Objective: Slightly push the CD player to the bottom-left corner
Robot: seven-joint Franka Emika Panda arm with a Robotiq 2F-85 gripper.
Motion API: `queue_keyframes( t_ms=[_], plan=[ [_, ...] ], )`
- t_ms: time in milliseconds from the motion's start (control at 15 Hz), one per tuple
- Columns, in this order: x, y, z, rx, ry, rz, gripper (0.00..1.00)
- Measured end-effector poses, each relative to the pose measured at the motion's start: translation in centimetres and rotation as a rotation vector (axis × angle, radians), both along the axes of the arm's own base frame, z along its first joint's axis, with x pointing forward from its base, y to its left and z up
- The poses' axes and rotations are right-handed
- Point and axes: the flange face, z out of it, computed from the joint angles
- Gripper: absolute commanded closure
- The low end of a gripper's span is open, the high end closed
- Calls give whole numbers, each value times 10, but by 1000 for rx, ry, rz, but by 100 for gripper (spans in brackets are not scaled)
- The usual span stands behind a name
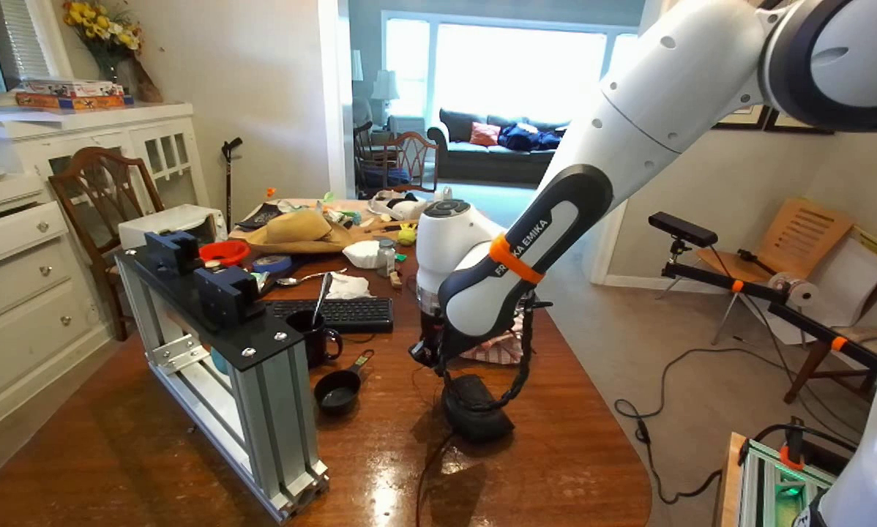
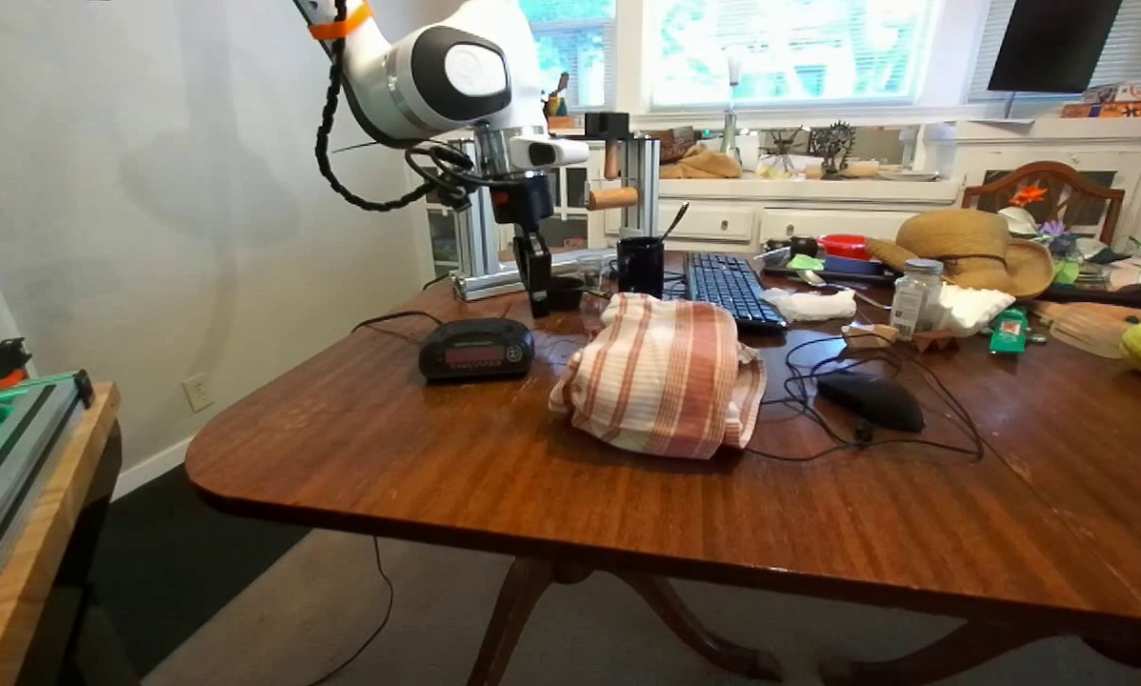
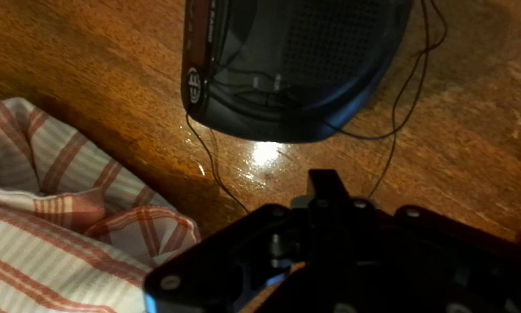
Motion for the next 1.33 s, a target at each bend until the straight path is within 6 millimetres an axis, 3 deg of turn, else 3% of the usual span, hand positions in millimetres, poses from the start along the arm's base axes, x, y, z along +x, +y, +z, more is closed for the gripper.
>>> queue_keyframes(
  t_ms=[600,1000,1333],
  plan=[
    [-15,1,-18,-2,56,81,100],
    [-40,-8,-23,21,106,63,100],
    [-62,-14,-16,45,147,16,100]
  ],
)
